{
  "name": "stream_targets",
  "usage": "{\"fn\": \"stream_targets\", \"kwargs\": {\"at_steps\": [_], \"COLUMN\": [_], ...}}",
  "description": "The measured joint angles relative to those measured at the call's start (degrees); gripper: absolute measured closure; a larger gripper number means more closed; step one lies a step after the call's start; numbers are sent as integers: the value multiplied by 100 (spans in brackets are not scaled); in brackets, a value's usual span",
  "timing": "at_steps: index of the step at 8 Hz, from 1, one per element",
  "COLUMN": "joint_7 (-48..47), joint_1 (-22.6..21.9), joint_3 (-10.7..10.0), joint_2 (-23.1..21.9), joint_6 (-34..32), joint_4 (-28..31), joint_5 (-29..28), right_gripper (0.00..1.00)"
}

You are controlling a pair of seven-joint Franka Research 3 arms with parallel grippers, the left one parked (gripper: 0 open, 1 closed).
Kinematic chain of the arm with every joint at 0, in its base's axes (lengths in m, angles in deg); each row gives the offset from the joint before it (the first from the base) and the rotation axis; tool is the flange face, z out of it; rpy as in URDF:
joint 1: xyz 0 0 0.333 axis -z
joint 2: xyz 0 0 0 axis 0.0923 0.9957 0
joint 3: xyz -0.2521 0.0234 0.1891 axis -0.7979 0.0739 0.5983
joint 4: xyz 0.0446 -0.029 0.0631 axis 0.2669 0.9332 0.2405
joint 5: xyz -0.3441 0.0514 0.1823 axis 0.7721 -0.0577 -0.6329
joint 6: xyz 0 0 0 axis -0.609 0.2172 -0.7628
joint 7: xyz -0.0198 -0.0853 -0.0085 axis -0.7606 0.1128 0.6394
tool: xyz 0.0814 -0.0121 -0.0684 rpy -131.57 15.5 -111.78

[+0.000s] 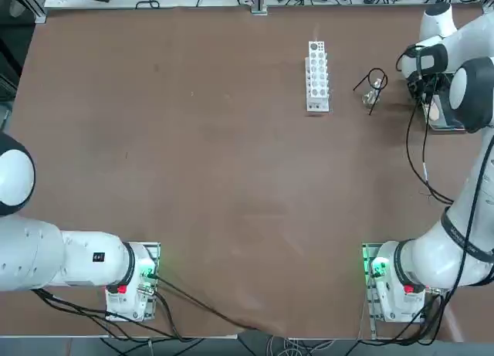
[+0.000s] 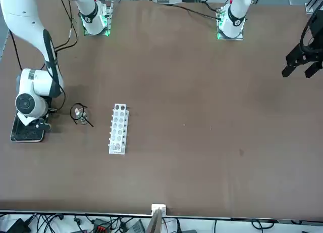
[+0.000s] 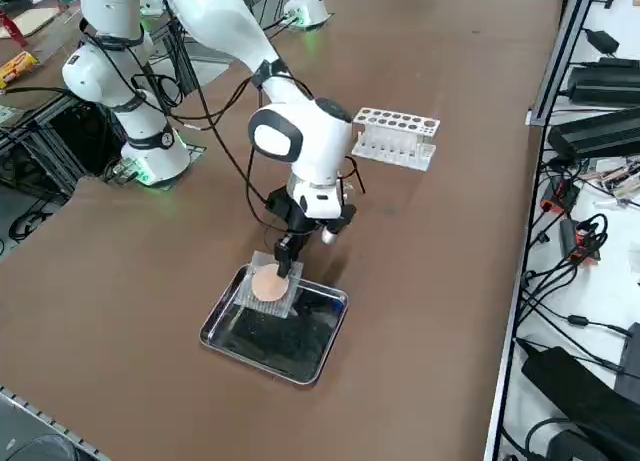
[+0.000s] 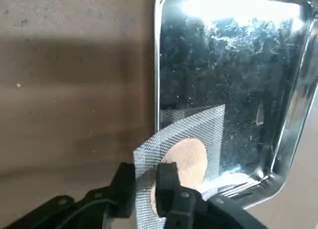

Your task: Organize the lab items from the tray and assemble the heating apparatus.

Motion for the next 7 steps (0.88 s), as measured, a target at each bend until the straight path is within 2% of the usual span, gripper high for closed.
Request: {"fn": "stream_targets", "kwargs": {"at_steps": [7], "joint_7": [4], "joint_1": [-1], "joint_3": [-1], "joint_2": [-17], "joint_6": [-648], "joint_4": [-468], "joint_5": [0], "right_gripper": [88]}}
